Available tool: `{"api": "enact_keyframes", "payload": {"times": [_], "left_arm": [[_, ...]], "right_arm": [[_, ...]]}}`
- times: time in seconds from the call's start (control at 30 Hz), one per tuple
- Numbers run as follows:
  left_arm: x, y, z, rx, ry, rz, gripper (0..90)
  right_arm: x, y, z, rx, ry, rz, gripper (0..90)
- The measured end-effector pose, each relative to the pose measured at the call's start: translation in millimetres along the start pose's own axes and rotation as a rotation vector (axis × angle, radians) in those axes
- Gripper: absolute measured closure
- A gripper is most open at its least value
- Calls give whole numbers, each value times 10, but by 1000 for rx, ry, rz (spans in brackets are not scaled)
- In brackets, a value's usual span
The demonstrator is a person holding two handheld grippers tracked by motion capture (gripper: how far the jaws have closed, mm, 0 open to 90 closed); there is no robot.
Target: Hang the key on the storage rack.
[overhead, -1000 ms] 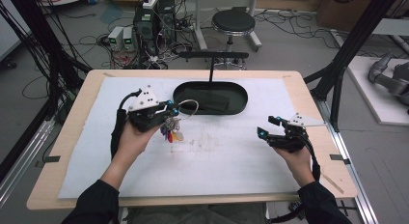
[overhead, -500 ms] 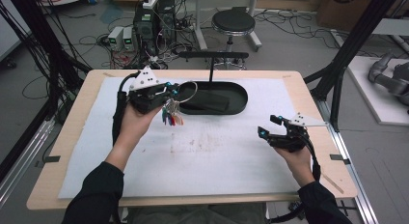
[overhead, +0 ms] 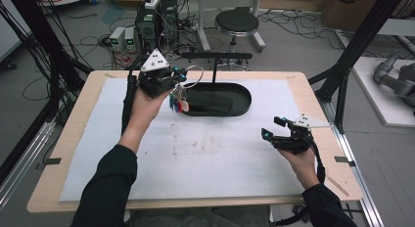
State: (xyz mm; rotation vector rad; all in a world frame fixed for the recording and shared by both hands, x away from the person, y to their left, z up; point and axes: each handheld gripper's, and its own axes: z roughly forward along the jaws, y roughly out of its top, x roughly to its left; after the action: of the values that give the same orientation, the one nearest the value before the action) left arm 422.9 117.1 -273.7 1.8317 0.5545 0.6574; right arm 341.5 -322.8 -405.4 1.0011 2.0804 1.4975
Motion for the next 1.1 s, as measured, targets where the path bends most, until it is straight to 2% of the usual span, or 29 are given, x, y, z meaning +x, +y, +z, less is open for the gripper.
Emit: {"api": "enact_keyframes", "payload": {"times": [0.17, 0.67, 0.93, 1.1], "left_arm": [[75, 13, 86, 5, 27, -7, 867], [274, -117, 414, 55, 80, -41, 867], [368, -234, 572, 68, 112, -87, 867], [434, -288, 601, 60, 134, -115, 867]], "right_arm": [[-2, 1, -2, -1, 4, 3, 222], [11, 2, 7, 0, 9, -1, 222], [11, 2, 10, 1, 15, -5, 228], [1, 1, 2, -3, 17, 1, 228]]}}
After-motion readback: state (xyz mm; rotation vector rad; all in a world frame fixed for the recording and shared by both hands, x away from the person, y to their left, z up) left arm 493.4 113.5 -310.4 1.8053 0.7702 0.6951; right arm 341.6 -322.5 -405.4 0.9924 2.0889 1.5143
